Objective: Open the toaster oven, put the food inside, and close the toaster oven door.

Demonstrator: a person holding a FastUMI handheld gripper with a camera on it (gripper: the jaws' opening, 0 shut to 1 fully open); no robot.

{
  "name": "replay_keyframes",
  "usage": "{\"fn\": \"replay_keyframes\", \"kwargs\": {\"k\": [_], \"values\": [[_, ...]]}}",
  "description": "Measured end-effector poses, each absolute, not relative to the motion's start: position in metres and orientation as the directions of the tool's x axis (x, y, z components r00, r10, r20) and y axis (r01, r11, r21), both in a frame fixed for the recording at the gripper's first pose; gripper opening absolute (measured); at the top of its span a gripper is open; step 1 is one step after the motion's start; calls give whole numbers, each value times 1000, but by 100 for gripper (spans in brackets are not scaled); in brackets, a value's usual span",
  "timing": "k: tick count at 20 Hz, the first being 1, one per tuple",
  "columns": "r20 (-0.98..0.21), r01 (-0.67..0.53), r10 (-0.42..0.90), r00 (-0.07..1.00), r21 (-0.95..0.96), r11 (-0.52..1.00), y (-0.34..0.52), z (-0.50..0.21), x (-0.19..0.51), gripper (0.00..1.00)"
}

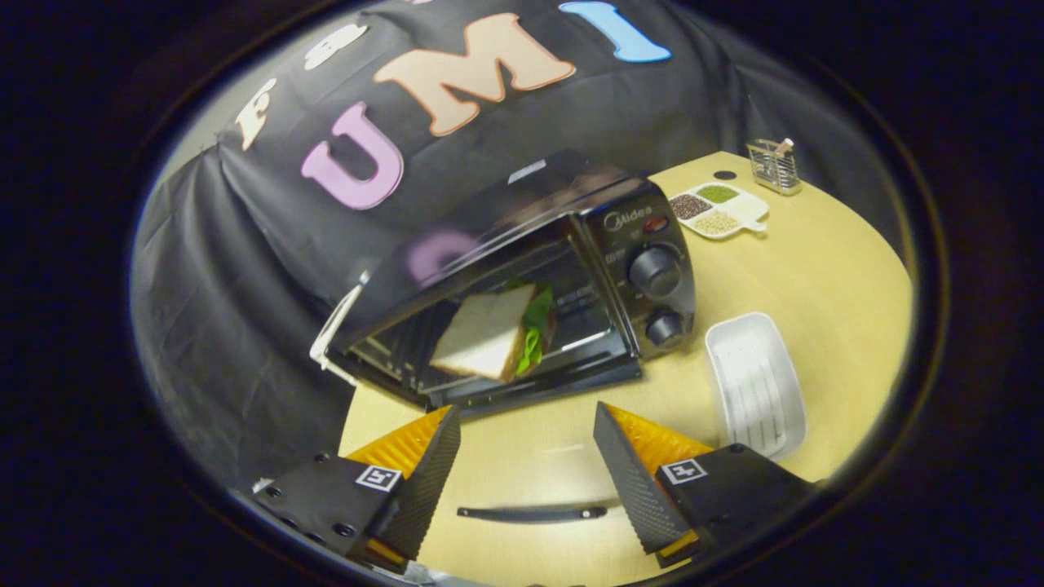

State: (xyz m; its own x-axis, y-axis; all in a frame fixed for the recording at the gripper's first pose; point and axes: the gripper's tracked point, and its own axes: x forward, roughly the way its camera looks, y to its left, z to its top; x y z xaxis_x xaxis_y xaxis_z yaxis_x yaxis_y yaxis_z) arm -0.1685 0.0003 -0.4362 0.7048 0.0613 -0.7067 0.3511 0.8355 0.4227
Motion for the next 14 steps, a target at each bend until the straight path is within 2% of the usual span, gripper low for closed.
{"fn": "replay_keyframes", "kwargs": {"k": [4,10,14], "values": [[-762,295,87,641,349,889,6,-447,-207,99],[-817,231,163,553,338,912,18,-458,-248,100],[-878,203,185,441,299,932,18,-490,-270,100]]}}
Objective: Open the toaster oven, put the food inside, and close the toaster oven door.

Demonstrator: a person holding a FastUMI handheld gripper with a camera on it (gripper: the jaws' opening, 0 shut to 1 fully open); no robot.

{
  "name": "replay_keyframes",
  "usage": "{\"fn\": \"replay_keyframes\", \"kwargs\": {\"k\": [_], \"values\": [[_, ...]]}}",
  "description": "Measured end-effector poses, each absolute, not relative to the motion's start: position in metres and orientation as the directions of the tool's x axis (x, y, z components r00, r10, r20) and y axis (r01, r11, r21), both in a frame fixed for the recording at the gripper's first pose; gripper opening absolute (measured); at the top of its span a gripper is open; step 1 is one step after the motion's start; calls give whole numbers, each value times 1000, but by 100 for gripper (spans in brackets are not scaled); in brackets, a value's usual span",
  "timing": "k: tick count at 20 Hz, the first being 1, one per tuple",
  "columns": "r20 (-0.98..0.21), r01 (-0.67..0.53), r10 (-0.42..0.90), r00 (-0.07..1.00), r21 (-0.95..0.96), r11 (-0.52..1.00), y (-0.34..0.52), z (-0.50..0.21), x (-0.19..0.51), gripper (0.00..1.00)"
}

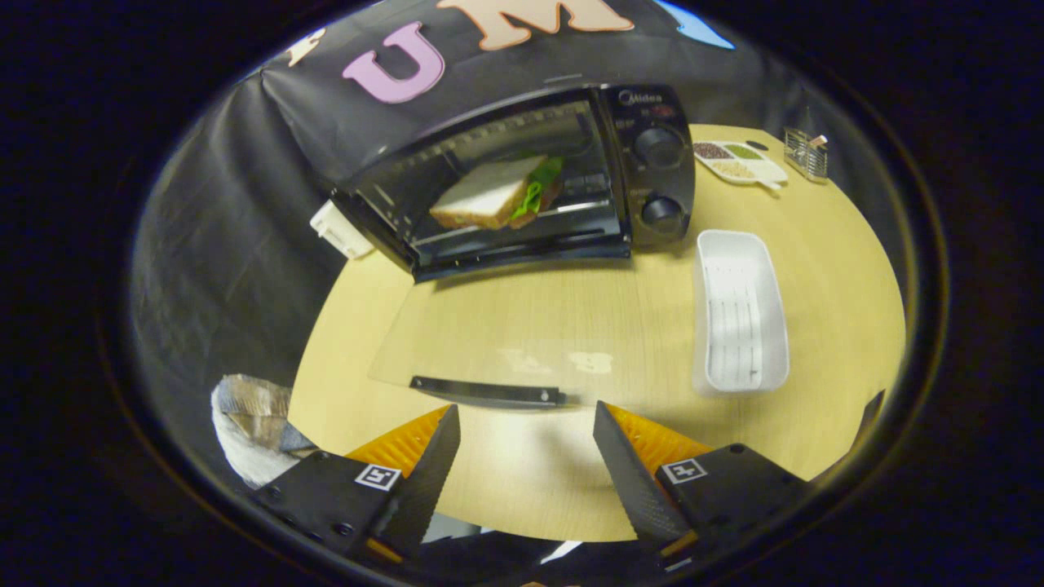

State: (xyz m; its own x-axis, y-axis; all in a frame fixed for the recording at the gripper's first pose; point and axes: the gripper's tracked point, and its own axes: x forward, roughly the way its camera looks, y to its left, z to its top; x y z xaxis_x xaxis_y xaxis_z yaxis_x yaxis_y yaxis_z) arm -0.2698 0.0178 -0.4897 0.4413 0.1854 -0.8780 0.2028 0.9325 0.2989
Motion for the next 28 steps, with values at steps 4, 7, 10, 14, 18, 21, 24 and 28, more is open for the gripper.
{"fn": "replay_keyframes", "kwargs": {"k": [4,7,10,14,18,21,24,28], "values": [[-900,190,183,396,275,943,19,-506,-275,100],[-895,181,192,402,283,942,18,-507,-271,100],[-887,177,192,421,288,941,13,-500,-264,100],[-872,166,204,446,305,938,11,-489,-261,100],[-839,165,212,501,334,928,15,-465,-252,99],[-803,158,189,564,330,931,-2,-439,-225,99],[-766,151,168,621,327,933,-15,-420,-198,99],[-720,156,147,678,336,929,-29,-398,-165,99]]}}
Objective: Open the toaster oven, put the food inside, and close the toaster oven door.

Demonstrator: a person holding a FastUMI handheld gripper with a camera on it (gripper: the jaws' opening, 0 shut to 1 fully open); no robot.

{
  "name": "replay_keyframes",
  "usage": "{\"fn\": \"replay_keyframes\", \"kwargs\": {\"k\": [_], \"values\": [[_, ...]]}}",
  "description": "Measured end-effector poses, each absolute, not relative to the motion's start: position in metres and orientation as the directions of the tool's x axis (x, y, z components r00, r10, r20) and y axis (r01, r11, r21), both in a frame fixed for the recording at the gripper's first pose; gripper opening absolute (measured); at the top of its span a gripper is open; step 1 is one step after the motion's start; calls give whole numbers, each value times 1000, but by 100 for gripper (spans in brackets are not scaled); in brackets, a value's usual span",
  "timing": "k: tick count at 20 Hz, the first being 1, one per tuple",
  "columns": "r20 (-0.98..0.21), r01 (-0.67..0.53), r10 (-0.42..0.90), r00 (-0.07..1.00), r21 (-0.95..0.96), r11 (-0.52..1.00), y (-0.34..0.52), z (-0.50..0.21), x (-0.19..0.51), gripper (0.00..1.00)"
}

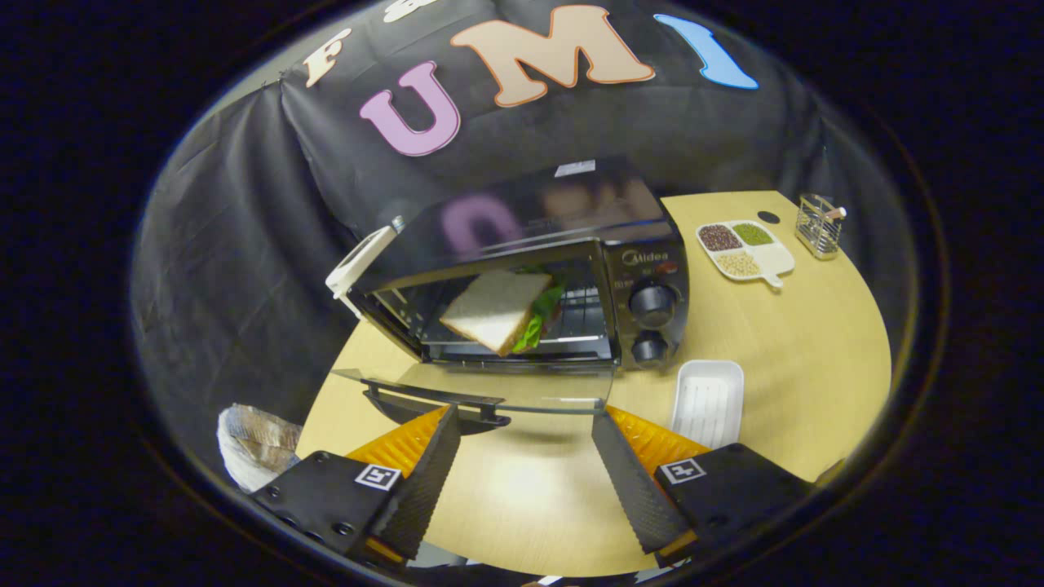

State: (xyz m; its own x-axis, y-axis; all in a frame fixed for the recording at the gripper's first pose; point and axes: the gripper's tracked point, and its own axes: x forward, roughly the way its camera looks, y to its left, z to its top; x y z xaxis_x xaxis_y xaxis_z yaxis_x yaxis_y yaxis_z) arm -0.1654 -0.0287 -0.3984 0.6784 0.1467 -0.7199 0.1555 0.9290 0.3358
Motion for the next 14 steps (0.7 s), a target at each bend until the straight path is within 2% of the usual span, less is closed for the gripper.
{"fn": "replay_keyframes", "kwargs": {"k": [14], "values": [[-580,136,25,814,232,963,-77,-328,-126,99]]}}
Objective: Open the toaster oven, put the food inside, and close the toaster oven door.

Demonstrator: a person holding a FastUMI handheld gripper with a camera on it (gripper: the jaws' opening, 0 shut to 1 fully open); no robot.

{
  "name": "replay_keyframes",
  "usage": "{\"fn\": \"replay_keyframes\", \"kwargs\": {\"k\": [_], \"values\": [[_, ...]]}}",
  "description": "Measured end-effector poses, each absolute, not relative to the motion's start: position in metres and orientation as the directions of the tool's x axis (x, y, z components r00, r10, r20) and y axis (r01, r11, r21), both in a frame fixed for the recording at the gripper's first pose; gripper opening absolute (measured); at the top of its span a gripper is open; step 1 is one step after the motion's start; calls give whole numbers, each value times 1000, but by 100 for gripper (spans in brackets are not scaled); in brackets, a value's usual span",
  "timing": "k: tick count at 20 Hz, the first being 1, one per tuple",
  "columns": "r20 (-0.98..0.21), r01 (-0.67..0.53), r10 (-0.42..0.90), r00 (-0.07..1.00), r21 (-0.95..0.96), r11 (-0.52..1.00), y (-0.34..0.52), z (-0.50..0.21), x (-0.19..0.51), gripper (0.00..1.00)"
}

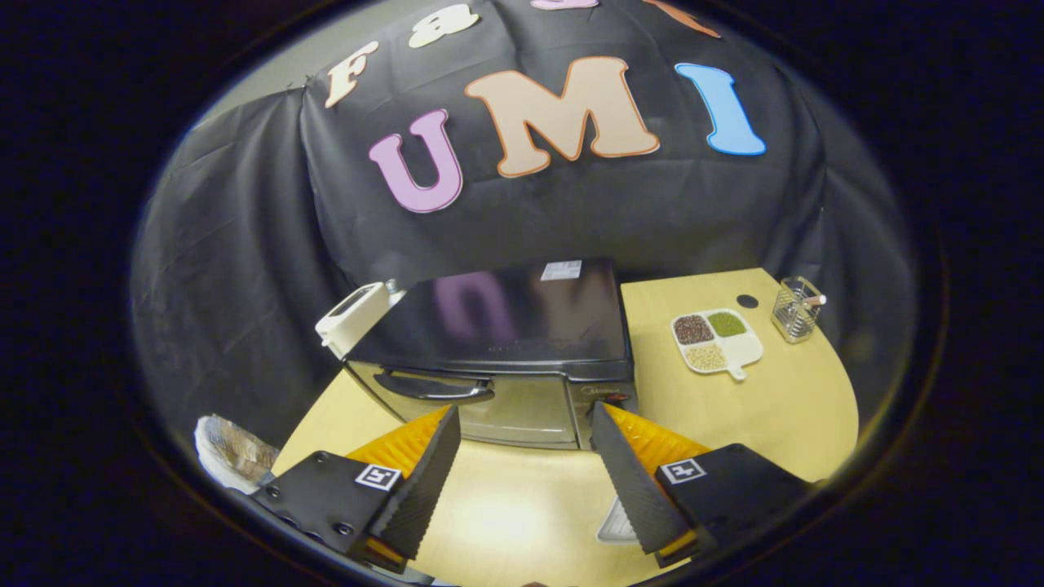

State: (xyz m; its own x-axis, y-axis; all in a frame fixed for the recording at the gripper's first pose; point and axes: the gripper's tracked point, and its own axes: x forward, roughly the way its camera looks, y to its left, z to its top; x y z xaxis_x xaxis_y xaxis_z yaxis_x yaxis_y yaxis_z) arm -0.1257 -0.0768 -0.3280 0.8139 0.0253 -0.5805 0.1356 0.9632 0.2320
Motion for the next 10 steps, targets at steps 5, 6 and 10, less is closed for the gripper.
{"fn": "replay_keyframes", "kwargs": {"k": [5,6,10], "values": [[-431,127,-29,902,201,971,-97,-251,-111,99],[-389,123,-41,921,188,975,-89,-229,-112,99],[-231,107,-79,970,114,988,-110,-141,-100,99]]}}
